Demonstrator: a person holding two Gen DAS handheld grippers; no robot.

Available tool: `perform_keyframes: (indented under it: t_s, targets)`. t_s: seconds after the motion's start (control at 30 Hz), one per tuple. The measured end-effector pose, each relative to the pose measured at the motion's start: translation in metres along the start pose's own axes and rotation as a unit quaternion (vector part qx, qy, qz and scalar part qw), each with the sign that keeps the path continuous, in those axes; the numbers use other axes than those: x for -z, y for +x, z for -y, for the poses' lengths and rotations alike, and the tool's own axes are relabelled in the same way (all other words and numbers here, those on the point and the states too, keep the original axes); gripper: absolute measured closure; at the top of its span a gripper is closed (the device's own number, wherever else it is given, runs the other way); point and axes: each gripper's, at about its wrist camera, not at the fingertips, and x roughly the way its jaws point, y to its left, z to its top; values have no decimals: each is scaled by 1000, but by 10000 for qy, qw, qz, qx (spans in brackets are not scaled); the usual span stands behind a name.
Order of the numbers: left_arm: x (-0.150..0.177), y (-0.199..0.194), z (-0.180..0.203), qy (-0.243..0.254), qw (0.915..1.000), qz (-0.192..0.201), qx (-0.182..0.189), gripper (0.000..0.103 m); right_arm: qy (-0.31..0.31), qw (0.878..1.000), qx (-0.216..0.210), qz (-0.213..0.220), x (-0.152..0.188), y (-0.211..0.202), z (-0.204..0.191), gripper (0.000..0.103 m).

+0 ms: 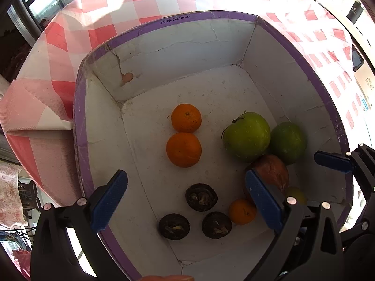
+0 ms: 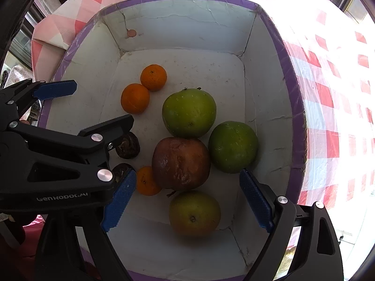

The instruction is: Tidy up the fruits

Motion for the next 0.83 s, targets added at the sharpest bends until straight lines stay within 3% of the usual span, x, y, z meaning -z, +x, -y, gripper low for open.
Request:
perform_keyframes:
  t_s: [0.43, 0.53, 0.7, 0.83]
  targets:
    - [7, 0, 3, -173, 9998, -6, -68, 2, -171, 9996, -152, 151, 10, 0, 0, 16]
    - [13, -9, 5, -228, 9984, 356, -370, 2, -321, 9992, -184, 158, 13, 1, -4, 16]
    - [3, -14, 8, -192, 9960, 263, -833, 2, -652, 9965, -433, 284, 16, -2, -7, 16]
    - [-21, -42, 10, -232, 9866, 763, -1422, 2, -852, 9863, -1025, 970, 18, -29, 5, 16]
